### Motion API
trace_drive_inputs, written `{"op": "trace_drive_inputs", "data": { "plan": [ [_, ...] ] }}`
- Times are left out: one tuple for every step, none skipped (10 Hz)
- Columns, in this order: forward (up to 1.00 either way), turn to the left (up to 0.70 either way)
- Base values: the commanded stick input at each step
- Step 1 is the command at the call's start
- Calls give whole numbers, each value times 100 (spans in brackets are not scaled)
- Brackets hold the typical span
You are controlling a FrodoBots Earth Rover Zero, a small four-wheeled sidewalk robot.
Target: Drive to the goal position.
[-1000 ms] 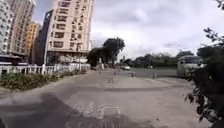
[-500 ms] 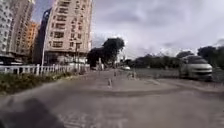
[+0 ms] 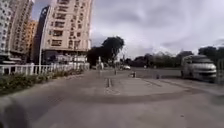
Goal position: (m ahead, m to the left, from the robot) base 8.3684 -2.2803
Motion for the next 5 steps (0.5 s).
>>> {"op": "trace_drive_inputs", "data": {
  "plan": [
    [70, 0],
    [70, 0],
    [70, 0],
    [70, 0],
    [70, 0]
  ]
}}
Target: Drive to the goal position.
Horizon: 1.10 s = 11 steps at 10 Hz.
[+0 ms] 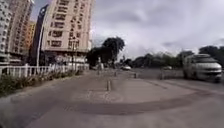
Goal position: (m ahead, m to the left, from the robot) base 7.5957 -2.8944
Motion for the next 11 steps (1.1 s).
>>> {"op": "trace_drive_inputs", "data": {
  "plan": [
    [70, 0],
    [70, 0],
    [70, 0],
    [70, 0],
    [70, 0],
    [70, 0],
    [70, 0],
    [70, 0],
    [70, 0],
    [70, 0],
    [70, 0]
  ]
}}
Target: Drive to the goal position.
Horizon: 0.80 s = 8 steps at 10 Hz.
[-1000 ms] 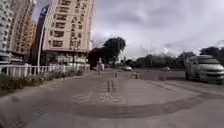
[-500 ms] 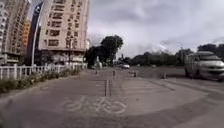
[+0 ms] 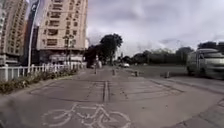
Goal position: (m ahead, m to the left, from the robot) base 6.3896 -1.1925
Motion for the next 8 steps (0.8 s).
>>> {"op": "trace_drive_inputs", "data": {
  "plan": [
    [70, 0],
    [70, 0],
    [70, 0],
    [70, 0],
    [70, 0],
    [70, 0],
    [70, 0],
    [70, 0]
  ]
}}
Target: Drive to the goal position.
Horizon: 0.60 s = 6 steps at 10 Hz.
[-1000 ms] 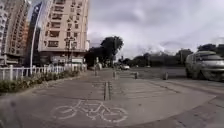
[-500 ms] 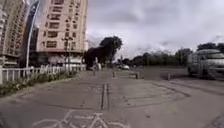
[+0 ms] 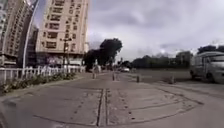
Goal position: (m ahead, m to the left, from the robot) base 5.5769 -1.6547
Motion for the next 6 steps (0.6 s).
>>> {"op": "trace_drive_inputs", "data": {
  "plan": [
    [70, 0],
    [70, 0],
    [70, 0],
    [70, 0],
    [70, 0],
    [70, 0]
  ]
}}
